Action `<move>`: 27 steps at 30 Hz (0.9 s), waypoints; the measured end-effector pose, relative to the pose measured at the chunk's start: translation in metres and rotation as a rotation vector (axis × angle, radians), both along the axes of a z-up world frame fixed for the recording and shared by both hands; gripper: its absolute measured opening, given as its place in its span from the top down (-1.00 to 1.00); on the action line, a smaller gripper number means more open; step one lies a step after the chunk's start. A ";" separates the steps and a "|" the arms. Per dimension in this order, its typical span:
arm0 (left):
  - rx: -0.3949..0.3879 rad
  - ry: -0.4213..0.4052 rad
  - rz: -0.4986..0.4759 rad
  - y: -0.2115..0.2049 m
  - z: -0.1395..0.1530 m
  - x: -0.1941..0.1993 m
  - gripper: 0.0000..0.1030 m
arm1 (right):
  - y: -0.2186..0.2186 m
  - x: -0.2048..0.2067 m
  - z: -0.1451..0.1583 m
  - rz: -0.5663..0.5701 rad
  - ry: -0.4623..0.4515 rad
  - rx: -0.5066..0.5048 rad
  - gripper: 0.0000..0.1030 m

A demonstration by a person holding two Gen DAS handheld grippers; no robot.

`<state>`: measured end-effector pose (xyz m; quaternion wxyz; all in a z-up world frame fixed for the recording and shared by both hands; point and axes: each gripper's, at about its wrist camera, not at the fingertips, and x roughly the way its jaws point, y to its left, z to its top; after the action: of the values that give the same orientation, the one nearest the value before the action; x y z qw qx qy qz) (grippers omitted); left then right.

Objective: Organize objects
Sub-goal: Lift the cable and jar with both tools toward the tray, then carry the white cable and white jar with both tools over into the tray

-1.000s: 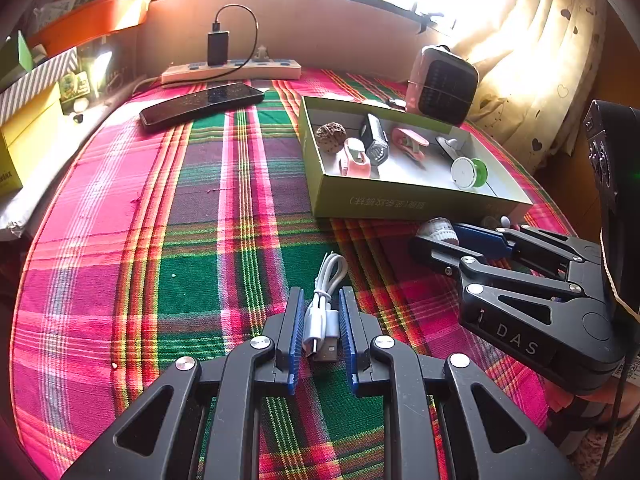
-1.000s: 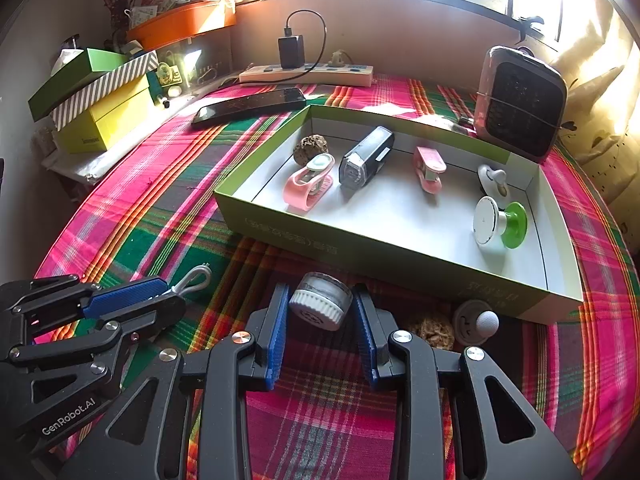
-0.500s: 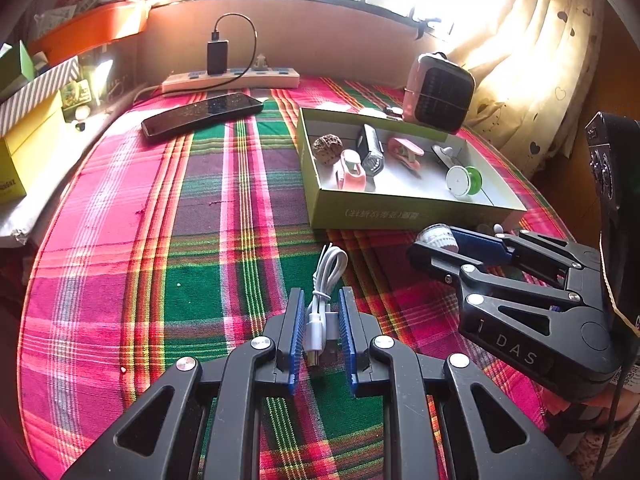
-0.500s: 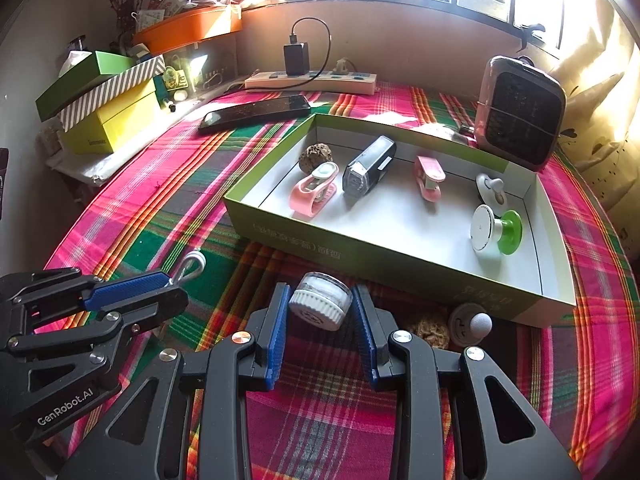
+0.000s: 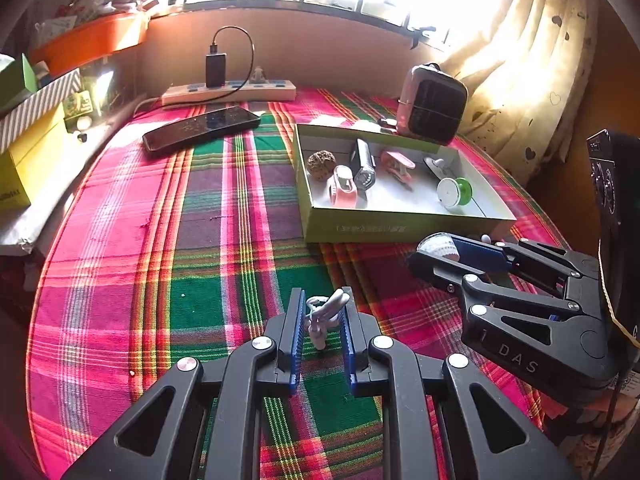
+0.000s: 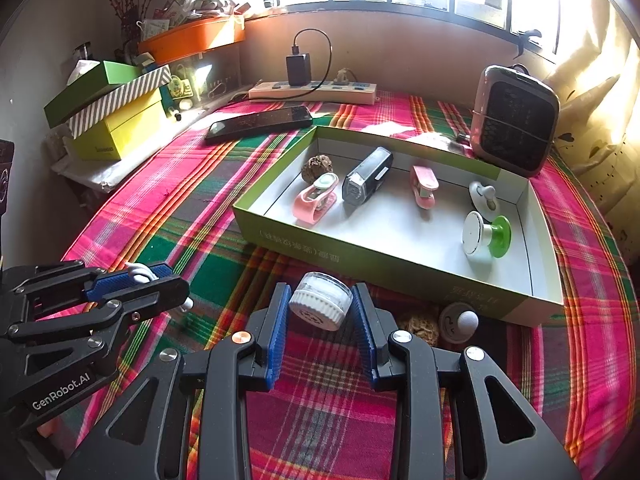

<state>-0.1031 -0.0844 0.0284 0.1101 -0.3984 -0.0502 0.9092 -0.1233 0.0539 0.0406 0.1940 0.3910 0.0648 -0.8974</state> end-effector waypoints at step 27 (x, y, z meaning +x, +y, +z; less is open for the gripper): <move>0.003 0.048 -0.030 0.013 0.025 -0.002 0.71 | 0.012 0.004 0.017 -0.012 0.040 -0.021 0.37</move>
<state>-0.1052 -0.0714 0.0531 0.1254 -0.3768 -0.0429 0.9167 -0.1196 0.0663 0.0579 0.1912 0.3712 0.0570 -0.9069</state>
